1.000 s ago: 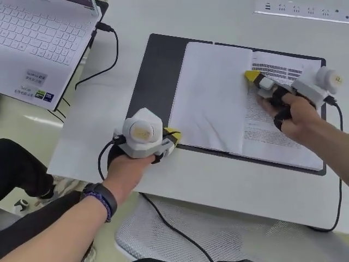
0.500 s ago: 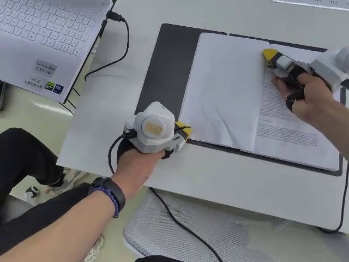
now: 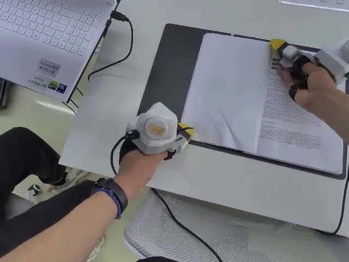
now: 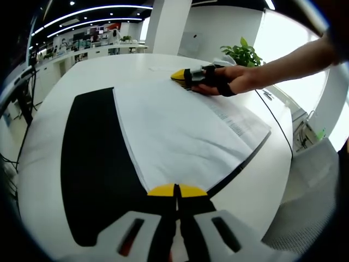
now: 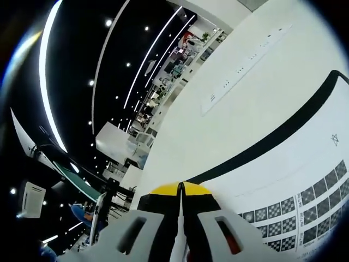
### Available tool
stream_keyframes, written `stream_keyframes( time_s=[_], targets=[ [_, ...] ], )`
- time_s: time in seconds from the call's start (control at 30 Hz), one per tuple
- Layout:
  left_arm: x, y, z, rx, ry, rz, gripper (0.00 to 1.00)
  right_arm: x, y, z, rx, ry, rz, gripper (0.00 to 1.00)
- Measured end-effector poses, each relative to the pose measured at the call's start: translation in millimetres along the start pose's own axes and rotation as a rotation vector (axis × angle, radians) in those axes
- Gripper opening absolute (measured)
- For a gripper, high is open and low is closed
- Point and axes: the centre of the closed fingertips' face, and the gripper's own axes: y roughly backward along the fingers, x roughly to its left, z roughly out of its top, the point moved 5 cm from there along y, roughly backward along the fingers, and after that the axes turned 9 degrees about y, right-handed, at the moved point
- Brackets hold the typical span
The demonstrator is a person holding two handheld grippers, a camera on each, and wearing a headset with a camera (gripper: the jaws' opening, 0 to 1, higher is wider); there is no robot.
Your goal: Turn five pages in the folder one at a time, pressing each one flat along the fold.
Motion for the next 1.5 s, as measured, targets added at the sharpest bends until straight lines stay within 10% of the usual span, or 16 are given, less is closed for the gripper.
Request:
stream_keyframes(
  time_s=[1.0, 1.5],
  targets=[
    [0.1, -0.4, 0.0, 0.001, 0.009, -0.009, 0.0, 22.9, 46.4, -44.0, 0.099, 0.055, 0.14, 0.0],
    [-2.2, 1.3, 0.9, 0.006, 0.018, 0.0, 0.0, 60.1, 108.0, -96.0, 0.147, 0.102, 0.21, 0.0]
  ],
)
